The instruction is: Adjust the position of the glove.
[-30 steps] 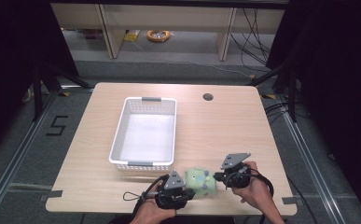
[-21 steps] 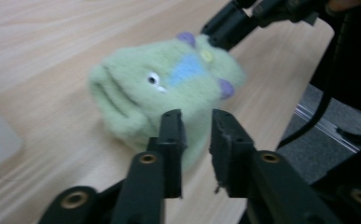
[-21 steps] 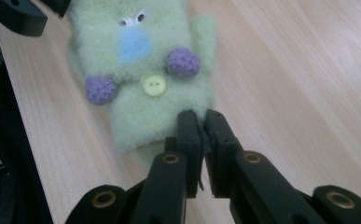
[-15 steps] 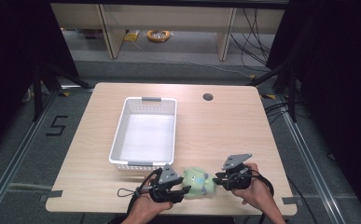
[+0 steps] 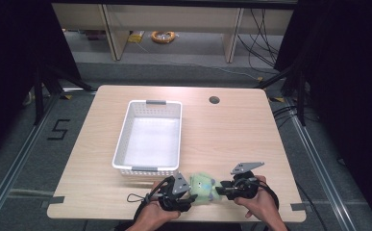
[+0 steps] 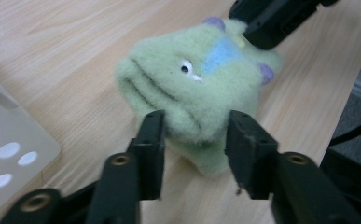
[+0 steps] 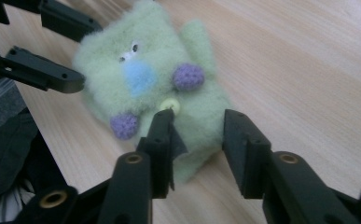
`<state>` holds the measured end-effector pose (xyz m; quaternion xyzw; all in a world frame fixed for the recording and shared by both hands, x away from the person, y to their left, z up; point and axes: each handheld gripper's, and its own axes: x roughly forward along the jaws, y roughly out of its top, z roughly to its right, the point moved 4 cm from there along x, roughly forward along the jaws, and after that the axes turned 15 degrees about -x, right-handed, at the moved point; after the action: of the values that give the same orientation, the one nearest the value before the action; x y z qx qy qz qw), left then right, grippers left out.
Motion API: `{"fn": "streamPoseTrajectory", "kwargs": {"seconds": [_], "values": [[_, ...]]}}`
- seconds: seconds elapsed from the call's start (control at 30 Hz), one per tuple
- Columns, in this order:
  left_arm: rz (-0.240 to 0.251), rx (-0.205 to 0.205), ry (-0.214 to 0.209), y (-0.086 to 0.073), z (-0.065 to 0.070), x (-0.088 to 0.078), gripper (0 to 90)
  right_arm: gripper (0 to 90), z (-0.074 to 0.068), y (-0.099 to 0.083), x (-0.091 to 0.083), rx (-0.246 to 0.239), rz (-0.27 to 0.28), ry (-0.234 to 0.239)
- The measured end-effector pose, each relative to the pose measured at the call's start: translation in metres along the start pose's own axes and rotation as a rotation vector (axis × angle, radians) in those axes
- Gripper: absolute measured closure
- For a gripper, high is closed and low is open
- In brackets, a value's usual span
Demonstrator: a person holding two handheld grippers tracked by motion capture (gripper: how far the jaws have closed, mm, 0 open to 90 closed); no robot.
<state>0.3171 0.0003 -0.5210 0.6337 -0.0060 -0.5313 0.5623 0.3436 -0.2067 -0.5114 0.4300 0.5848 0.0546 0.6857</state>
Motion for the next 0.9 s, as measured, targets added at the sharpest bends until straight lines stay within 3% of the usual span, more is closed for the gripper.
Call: {"fn": "streamPoseTrajectory", "kwargs": {"seconds": [0.03, 0.07, 0.1, 0.13, 0.17, 0.2, 0.23, 0.3, 0.43, 0.57, 0.6, 0.73, 0.77, 0.8, 0.9], "values": [[0.003, -0.013, -0.005, -0.001, 0.002, 0.002, 64.3, 70.8, 0.0, 0.0, 0.002, 0.015, 0.006, 0.004], [-0.006, 0.035, 0.015, 0.0, 0.0, 0.001, 66.5, 74.7, 0.001, -0.001, 0.002, 0.014, -0.002, 0.012], [0.001, 0.013, 0.016, 0.0, 0.002, 0.003, 69.2, 79.7, 0.001, -0.001, 0.004, 0.008, 0.008, 0.022], [0.003, 0.036, 0.012, 0.002, 0.002, 0.003, 71.6, 82.4, 0.001, -0.001, 0.005, -0.007, 0.005, 0.021], [-0.005, 0.021, 0.012, 0.001, 0.004, 0.002, 74.0, 84.2, 0.0, 0.0, 0.005, -0.011, 0.0, 0.025], [-0.005, 0.044, 0.024, 0.003, 0.004, 0.001, 75.5, 85.1, 0.0, 0.001, 0.005, -0.027, 0.003, 0.026], [0.001, 0.031, 0.006, 0.003, 0.006, 0.001, 76.8, 85.8, -0.001, 0.002, 0.004, -0.037, 0.002, 0.011], [0.006, 0.049, 0.005, 0.005, 0.006, -0.004, 78.0, 86.3, -0.002, 0.003, 0.004, -0.05, 0.023, 0.003], [0.033, 0.005, -0.043, 0.007, 0.015, -0.014, 78.1, 86.3, -0.002, 0.011, -0.008, -0.087, 0.04, -0.023], [0.032, 0.026, -0.058, 0.004, 0.024, -0.017, 77.9, 86.3, 0.0, 0.017, -0.014, -0.113, 0.049, -0.022], [0.02, 0.042, -0.062, 0.003, 0.023, -0.016, 77.8, 86.3, -0.001, 0.017, -0.013, -0.106, 0.046, -0.016], [-0.018, -0.029, -0.08, -0.006, 0.02, -0.004, 77.4, 85.9, -0.001, 0.008, -0.003, -0.078, -0.001, 0.002], [-0.022, -0.015, -0.083, -0.008, 0.018, -0.002, 77.1, 85.7, 0.0, 0.005, -0.003, -0.083, -0.02, 0.007], [-0.025, -0.006, -0.08, -0.008, 0.018, -0.002, 76.9, 85.5, 0.0, 0.004, -0.001, -0.068, -0.004, 0.012], [-0.029, -0.027, -0.091, -0.008, 0.019, -0.004, 76.1, 83.0, 0.001, 0.002, -0.002, -0.076, -0.016, 0.005]]}}
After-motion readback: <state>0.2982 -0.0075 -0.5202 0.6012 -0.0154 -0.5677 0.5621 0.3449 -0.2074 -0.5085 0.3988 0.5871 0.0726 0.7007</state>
